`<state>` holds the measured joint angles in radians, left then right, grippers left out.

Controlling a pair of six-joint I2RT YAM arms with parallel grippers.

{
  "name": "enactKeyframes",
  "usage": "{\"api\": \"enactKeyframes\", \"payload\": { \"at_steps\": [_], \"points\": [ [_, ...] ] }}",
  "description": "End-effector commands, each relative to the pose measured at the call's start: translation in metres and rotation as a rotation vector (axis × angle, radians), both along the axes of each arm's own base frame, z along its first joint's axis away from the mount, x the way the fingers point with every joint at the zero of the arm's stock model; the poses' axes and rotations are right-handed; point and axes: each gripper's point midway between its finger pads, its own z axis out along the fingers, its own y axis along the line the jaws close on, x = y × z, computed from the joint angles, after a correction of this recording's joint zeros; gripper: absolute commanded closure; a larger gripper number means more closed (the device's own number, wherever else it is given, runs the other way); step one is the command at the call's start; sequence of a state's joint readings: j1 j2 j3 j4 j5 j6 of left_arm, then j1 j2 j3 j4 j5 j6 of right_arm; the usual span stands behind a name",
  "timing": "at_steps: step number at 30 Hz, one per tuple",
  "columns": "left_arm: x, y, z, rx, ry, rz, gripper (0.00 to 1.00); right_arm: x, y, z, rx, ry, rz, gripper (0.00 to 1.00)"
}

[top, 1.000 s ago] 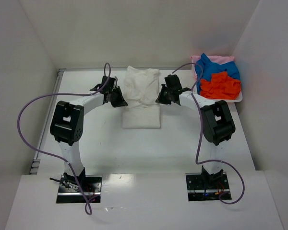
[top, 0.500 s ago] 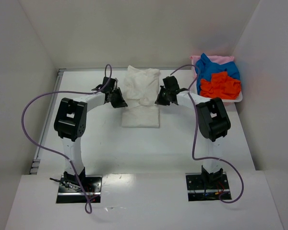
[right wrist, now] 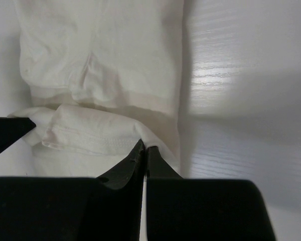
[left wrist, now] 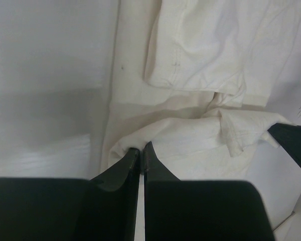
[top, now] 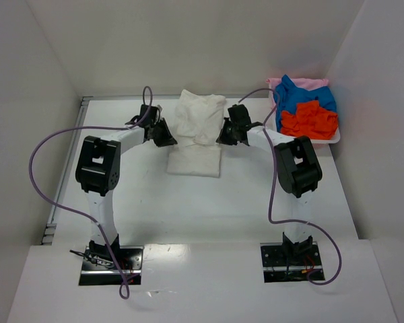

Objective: Fold and stack the t-shirts
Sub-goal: Fold the folded rectangular tshirt in 1/3 of the way

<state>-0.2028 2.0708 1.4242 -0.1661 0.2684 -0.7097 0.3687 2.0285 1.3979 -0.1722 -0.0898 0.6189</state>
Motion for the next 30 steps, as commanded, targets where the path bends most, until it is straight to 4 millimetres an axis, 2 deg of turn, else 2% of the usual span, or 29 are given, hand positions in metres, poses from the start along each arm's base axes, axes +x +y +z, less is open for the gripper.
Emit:
{"api": "enactKeyframes", "payload": {
  "at_steps": [1,11,13,18,20,21,22,23,25,30],
  "points": [
    [0.025,0.010,0.016,0.000,-0.081,0.017,0.92,0.030,-0.008,0.021,-0.009,-0.099,-0.036,1.00],
    [0.031,0.006,0.023,-0.013,-0.102,-0.003,0.92,0.035,-0.011,0.022,-0.009,-0.099,-0.046,1.00],
    [0.039,0.011,0.036,-0.006,-0.137,0.007,0.92,0.037,-0.011,0.026,-0.006,-0.107,-0.046,1.00],
    [0.049,0.014,0.049,-0.010,-0.166,0.016,0.92,0.044,-0.014,0.038,0.003,-0.133,-0.056,1.00],
    [0.051,0.014,0.043,-0.009,-0.157,0.016,0.92,0.046,-0.018,0.032,-0.001,-0.123,-0.065,1.00],
    [0.053,0.014,0.047,-0.010,-0.167,0.016,0.92,0.048,-0.018,0.036,0.002,-0.132,-0.065,1.00],
    [0.053,0.014,0.035,-0.007,-0.145,0.016,0.92,0.048,-0.018,0.030,-0.008,-0.125,-0.058,1.00],
    [0.055,0.012,0.041,-0.016,-0.155,0.009,0.92,0.047,-0.018,0.024,-0.012,-0.113,-0.058,1.00],
    [0.054,0.012,0.027,-0.012,-0.130,0.008,0.92,0.047,-0.018,0.024,-0.012,-0.113,-0.058,1.00],
    [0.054,0.010,0.017,-0.017,-0.118,0.002,0.89,0.048,-0.016,0.014,-0.003,-0.098,-0.056,1.00]
  ]
}}
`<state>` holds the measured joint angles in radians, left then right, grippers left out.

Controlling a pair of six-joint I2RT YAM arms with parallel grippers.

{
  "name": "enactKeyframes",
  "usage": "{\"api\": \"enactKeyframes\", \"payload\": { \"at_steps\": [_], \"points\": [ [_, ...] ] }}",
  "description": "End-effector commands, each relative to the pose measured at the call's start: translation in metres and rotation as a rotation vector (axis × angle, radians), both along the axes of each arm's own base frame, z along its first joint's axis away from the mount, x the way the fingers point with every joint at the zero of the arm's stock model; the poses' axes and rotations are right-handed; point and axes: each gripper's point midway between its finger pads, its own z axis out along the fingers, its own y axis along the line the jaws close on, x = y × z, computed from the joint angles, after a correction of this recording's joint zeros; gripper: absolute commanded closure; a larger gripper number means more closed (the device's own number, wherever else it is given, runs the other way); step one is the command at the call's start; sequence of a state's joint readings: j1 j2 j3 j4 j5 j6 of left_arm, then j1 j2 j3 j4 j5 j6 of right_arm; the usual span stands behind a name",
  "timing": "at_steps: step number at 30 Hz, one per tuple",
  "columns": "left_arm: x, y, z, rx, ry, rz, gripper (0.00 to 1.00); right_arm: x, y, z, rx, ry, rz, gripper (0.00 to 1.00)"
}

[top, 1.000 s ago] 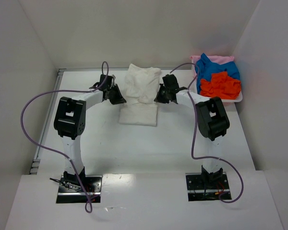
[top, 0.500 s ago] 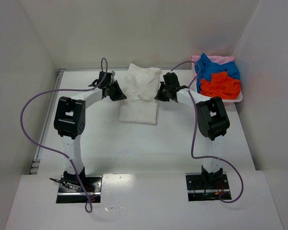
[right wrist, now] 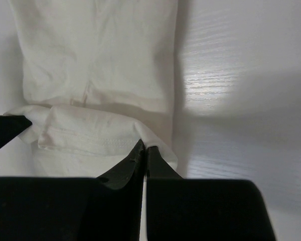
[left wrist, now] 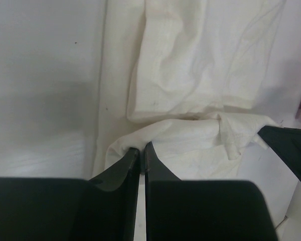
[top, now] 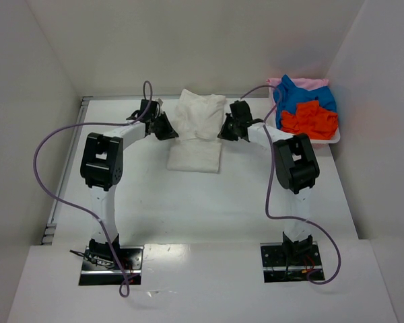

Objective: Fold and stack the t-shirts
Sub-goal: Fold the folded rectangular tshirt in 1/3 of the way

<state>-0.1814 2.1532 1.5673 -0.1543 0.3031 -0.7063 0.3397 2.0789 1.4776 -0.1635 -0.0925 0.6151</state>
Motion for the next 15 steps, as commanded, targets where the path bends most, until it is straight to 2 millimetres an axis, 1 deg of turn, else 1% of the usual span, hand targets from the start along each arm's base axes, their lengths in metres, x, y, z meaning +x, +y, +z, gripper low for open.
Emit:
{"api": "enactKeyframes", "payload": {
  "at_steps": [1,2,3,4,5,6,8,9,10,11,12,13,15],
  "points": [
    [0.015,0.012,-0.002,0.021,-0.041,0.008,0.89,0.023,-0.009,0.005,-0.016,-0.058,-0.032,1.00],
    [0.015,0.012,-0.002,0.021,-0.041,0.008,0.89,0.023,-0.009,0.005,-0.016,-0.058,-0.032,1.00],
    [0.017,0.012,-0.004,0.027,-0.045,0.002,0.88,0.022,-0.009,0.000,-0.019,-0.049,-0.032,1.00],
    [0.017,0.012,-0.004,0.027,-0.045,0.002,0.86,0.025,-0.009,0.004,-0.016,-0.058,-0.032,0.97],
    [0.017,0.012,-0.004,0.027,-0.045,0.002,0.85,0.026,-0.013,-0.001,-0.020,-0.049,-0.041,0.97],
    [0.019,0.012,-0.006,0.033,-0.048,-0.005,0.82,0.026,-0.013,-0.001,-0.020,-0.049,-0.042,0.94],
    [0.019,0.008,-0.005,0.019,-0.053,-0.033,0.70,0.028,-0.013,0.000,-0.017,-0.058,-0.042,0.90],
    [0.022,0.010,-0.005,0.008,-0.053,-0.035,0.60,0.027,-0.011,0.001,-0.011,-0.056,-0.035,0.85],
    [0.020,0.007,-0.004,-0.006,-0.052,-0.048,0.53,0.029,-0.017,0.001,-0.011,-0.056,-0.046,0.73],
    [0.023,0.007,-0.001,-0.007,-0.061,-0.048,0.47,0.030,-0.015,0.002,0.000,-0.062,-0.037,0.69],
    [0.025,0.010,0.002,-0.017,-0.069,-0.048,0.44,0.032,-0.019,0.002,-0.001,-0.062,-0.046,0.65],
    [0.025,0.010,0.002,-0.017,-0.069,-0.048,0.41,0.033,-0.017,0.004,0.009,-0.069,-0.038,0.62],
    [0.026,0.008,0.004,-0.025,-0.079,-0.054,0.37,0.034,-0.020,0.005,0.021,-0.064,-0.046,0.61]
  ]
}}
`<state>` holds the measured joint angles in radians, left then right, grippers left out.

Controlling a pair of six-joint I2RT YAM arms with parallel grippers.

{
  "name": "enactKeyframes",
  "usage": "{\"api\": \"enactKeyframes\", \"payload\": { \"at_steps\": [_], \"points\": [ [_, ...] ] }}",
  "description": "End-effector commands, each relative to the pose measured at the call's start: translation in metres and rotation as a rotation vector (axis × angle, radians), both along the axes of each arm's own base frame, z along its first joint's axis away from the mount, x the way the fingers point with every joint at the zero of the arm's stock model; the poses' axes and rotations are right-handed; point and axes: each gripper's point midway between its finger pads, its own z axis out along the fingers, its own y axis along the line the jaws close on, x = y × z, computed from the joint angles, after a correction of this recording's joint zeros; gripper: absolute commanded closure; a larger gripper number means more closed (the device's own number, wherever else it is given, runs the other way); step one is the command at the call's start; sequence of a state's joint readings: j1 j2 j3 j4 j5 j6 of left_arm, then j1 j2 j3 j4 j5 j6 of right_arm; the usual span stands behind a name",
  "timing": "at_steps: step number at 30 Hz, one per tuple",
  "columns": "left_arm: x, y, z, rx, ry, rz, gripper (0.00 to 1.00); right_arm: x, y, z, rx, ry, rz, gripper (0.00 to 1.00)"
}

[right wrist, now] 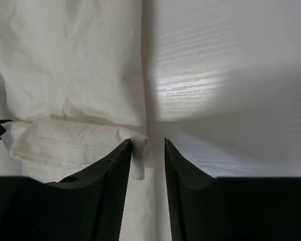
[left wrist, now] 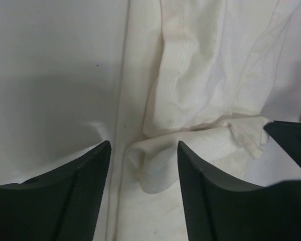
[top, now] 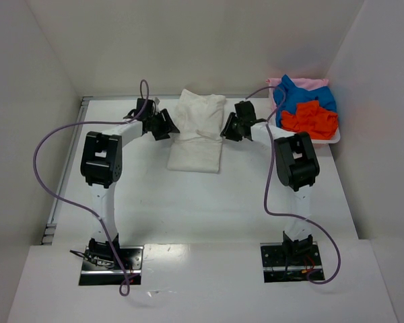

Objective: Fold and stack the t-shirts
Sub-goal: Fold the folded rectangular tshirt in 1/3 of the way

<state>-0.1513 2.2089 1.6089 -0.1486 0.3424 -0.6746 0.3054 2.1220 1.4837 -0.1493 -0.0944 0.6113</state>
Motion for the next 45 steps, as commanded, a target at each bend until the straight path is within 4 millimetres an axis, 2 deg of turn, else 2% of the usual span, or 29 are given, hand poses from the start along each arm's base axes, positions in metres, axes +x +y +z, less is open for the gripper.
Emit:
{"api": "enactKeyframes", "payload": {
  "at_steps": [1,5,8,11,12,13,14,15,16,17,18,19,20,21,22,23,25,26,28,30,32,33,34,35,37,40,42,44,45],
  "points": [
    [0.015,-0.001,0.015,-0.017,-0.077,-0.036,0.35,0.026,-0.002,0.025,0.039,-0.095,-0.007,0.61],
    [0.021,-0.006,0.029,-0.037,-0.107,-0.052,0.32,0.030,0.004,0.033,0.062,-0.120,0.009,0.60],
    [0.023,-0.008,0.028,-0.047,-0.108,-0.062,0.27,0.037,0.005,0.044,0.069,-0.145,0.010,0.60],
    [0.024,-0.007,0.049,-0.025,-0.168,-0.089,0.19,0.036,0.005,0.059,0.066,-0.161,0.016,0.59],
    [0.024,-0.005,0.065,-0.011,-0.200,-0.090,0.18,0.035,0.004,0.064,0.059,-0.168,0.024,0.62],
    [0.024,-0.004,0.076,-0.003,-0.228,-0.100,0.18,0.035,0.004,0.082,0.058,-0.205,0.032,0.67],
    [0.018,0.003,0.074,0.018,-0.232,-0.110,0.18,0.033,0.001,0.089,0.054,-0.218,0.024,0.72],
    [0.014,0.004,0.093,0.025,-0.271,-0.117,0.21,0.030,0.000,0.094,0.056,-0.224,0.024,0.79],
    [0.007,0.003,0.098,0.021,-0.279,-0.135,0.25,0.029,0.000,0.112,0.057,-0.259,0.030,0.92],
    [0.004,0.002,0.105,0.021,-0.301,-0.148,0.30,0.025,0.002,0.115,0.070,-0.259,0.047,0.96],
    [-0.003,0.002,0.123,0.012,-0.337,-0.155,0.43,0.023,0.004,0.121,0.076,-0.271,0.067,0.99],
    [-0.014,0.001,0.115,0.003,-0.318,-0.167,0.51,0.021,0.007,0.122,0.086,-0.268,0.082,1.00],
    [-0.019,0.000,0.118,-0.005,-0.329,-0.175,0.62,0.019,0.009,0.129,0.094,-0.280,0.102,1.00],
    [-0.025,-0.005,0.128,-0.008,-0.355,-0.185,0.80,0.013,0.014,0.126,0.114,-0.266,0.132,1.00],
    [-0.034,-0.015,0.127,-0.021,-0.354,-0.213,0.86,0.009,0.015,0.127,0.122,-0.262,0.144,1.00],
    [-0.042,-0.019,0.113,-0.021,-0.326,-0.225,0.92,0.006,0.021,0.127,0.129,-0.260,0.160,1.00],
    [-0.053,-0.031,0.111,-0.037,-0.323,-0.261,0.99,-0.001,0.028,0.118,0.133,-0.241,0.180,1.00],
    [-0.054,-0.033,0.110,-0.054,-0.321,-0.259,1.00,-0.001,0.030,0.120,0.142,-0.250,0.190,1.00],
    [-0.061,-0.037,0.090,-0.095,-0.266,-0.262,1.00,-0.010,0.044,0.115,0.144,-0.237,0.219,1.00],
    [-0.063,-0.043,0.073,-0.107,-0.235,-0.271,1.00,-0.015,0.056,0.101,0.140,-0.209,0.242,1.00],
    [-0.061,-0.044,0.063,-0.112,-0.208,-0.264,1.00,-0.019,0.063,0.093,0.138,-0.193,0.256,1.00],
    [-0.063,-0.044,0.047,-0.109,-0.169,-0.263,1.00,-0.021,0.063,0.089,0.142,-0.178,0.249,1.00],
    [-0.060,-0.044,0.045,-0.109,-0.167,-0.263,1.00,-0.025,0.067,0.074,0.135,-0.145,0.256,1.00],
    [-0.059,-0.043,0.040,-0.095,-0.158,-0.260,1.00,-0.025,0.067,0.074,0.135,-0.144,0.257,1.00],
    [-0.058,-0.041,0.025,-0.083,-0.130,-0.249,1.00,-0.031,0.069,0.052,0.124,-0.097,0.253,1.00],
    [-0.050,-0.037,0.014,-0.052,-0.121,-0.230,1.00,-0.028,0.068,0.048,0.117,-0.101,0.245,1.00],
    [-0.047,-0.034,0.002,-0.026,-0.097,-0.218,1.00,-0.028,0.067,0.037,0.106,-0.082,0.237,1.00],
    [-0.037,-0.033,0.006,-0.011,-0.122,-0.213,1.00,-0.027,0.067,0.034,0.097,-0.079,0.244,1.00],
    [-0.036,-0.030,-0.003,0.005,-0.109,-0.199,1.00,-0.025,0.065,0.028,0.080,-0.075,0.241,1.00]
  ]
}}
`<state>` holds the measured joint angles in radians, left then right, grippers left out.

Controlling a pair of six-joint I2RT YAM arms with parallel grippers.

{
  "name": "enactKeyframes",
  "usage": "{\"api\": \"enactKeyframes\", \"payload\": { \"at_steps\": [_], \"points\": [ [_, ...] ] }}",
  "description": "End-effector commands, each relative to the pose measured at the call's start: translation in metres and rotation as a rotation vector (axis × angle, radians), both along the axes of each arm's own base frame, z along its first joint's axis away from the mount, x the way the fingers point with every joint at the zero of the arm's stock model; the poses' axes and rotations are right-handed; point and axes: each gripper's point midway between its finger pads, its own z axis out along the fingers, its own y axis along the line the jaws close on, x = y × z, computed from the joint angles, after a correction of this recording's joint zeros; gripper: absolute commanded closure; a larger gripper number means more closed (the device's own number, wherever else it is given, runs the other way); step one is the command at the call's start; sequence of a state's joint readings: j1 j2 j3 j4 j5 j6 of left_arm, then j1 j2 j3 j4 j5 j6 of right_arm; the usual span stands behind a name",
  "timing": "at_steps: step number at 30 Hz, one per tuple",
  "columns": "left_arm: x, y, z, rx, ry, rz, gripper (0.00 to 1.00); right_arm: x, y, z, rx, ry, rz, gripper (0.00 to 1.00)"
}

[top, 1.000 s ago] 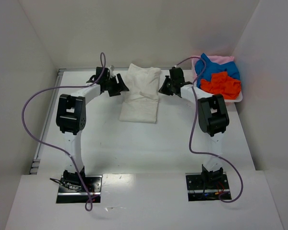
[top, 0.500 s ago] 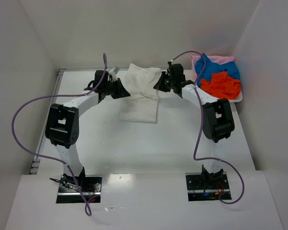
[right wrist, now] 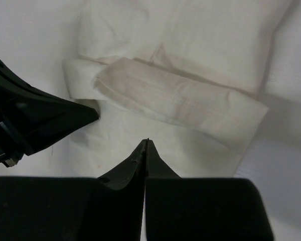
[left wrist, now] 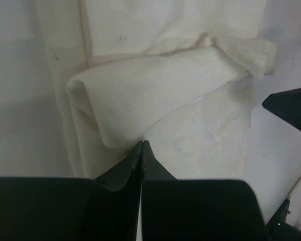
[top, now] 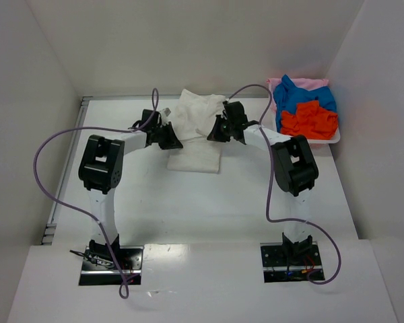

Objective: Fold and stack the t-shirts
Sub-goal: Fold the folded rectangular tshirt in 1/3 of the way

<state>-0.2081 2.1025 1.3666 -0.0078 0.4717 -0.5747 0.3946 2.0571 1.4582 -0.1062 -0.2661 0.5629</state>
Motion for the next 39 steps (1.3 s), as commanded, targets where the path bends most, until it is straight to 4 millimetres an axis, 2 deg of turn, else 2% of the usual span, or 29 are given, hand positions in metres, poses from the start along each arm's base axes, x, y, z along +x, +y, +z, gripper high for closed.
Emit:
{"api": "enactKeyframes", "payload": {
  "at_steps": [1,3,4,5,6,7,12,14,18,19,21,23,24,26,27,29,30,33,34,35,36,37,38,39],
  "points": [
    [0.026,0.007,0.004,0.047,-0.075,0.025,1.00,0.009,-0.003,-0.005,-0.025,-0.022,-0.009,1.00],
    [0.035,0.013,0.002,0.083,-0.083,0.062,1.00,0.011,-0.005,-0.016,-0.051,-0.011,-0.005,1.00],
    [0.034,0.017,-0.007,0.102,-0.065,0.075,1.00,0.012,-0.006,-0.017,-0.057,-0.013,-0.012,1.00],
    [0.041,0.019,-0.003,0.117,-0.088,0.082,1.00,0.012,-0.007,-0.022,-0.066,-0.007,-0.018,1.00],
    [0.042,0.025,-0.011,0.151,-0.076,0.109,1.00,0.011,-0.010,-0.024,-0.082,-0.006,-0.018,1.00],
    [0.046,0.027,-0.008,0.160,-0.088,0.122,1.00,0.010,-0.007,-0.029,-0.093,-0.001,-0.018,1.00],
    [0.053,0.027,-0.015,0.237,-0.111,0.158,0.99,0.014,-0.010,-0.027,-0.115,-0.024,-0.021,0.99],
    [0.056,0.028,-0.017,0.235,-0.111,0.173,0.98,0.015,-0.012,-0.032,-0.129,-0.022,-0.021,0.99],
    [0.071,0.026,-0.010,0.225,-0.147,0.193,0.97,0.018,-0.012,-0.029,-0.132,-0.032,-0.029,0.99],
    [0.081,0.023,0.003,0.207,-0.178,0.204,0.97,0.018,-0.012,-0.029,-0.132,-0.033,-0.029,0.99],
    [0.089,0.022,0.001,0.205,-0.186,0.205,0.97,0.018,-0.012,-0.034,-0.135,-0.024,-0.028,0.98],
    [0.095,0.015,0.008,0.197,-0.207,0.198,0.96,0.021,-0.013,-0.031,-0.145,-0.039,-0.032,0.98],
    [0.102,0.014,0.018,0.195,-0.231,0.208,0.96,0.021,-0.013,-0.031,-0.145,-0.040,-0.032,0.98],
    [0.108,0.014,0.021,0.191,-0.240,0.222,0.94,0.025,-0.014,-0.028,-0.148,-0.050,-0.041,0.98],
    [0.108,0.014,0.021,0.191,-0.240,0.222,0.92,0.025,-0.016,-0.033,-0.158,-0.044,-0.048,0.98],
    [0.116,0.012,0.035,0.172,-0.270,0.233,0.89,0.029,-0.016,-0.029,-0.160,-0.055,-0.055,0.98],
    [0.116,0.012,0.035,0.172,-0.270,0.233,0.89,0.031,-0.015,-0.025,-0.156,-0.064,-0.056,0.98],
    [0.124,0.010,0.052,0.153,-0.323,0.239,0.87,0.034,-0.014,-0.026,-0.155,-0.066,-0.057,0.98],
    [0.127,0.008,0.062,0.136,-0.353,0.236,0.87,0.034,-0.014,-0.026,-0.155,-0.066,-0.057,0.98],
    [0.127,0.008,0.063,0.135,-0.353,0.236,0.85,0.036,-0.013,-0.022,-0.152,-0.074,-0.057,0.98],
    [0.133,0.006,0.073,0.125,-0.380,0.239,0.85,0.037,-0.014,-0.023,-0.157,-0.076,-0.064,0.98],
    [0.136,0.005,0.071,0.125,-0.382,0.240,0.85,0.036,-0.014,-0.027,-0.161,-0.068,-0.063,0.98],
    [0.138,0.005,0.066,0.128,-0.373,0.238,0.85,0.039,-0.013,-0.024,-0.157,-0.076,-0.064,0.98],
    [0.142,0.004,0.069,0.124,-0.383,0.240,0.84,0.040,-0.015,-0.024,-0.163,-0.078,-0.071,0.98]
  ]
}}
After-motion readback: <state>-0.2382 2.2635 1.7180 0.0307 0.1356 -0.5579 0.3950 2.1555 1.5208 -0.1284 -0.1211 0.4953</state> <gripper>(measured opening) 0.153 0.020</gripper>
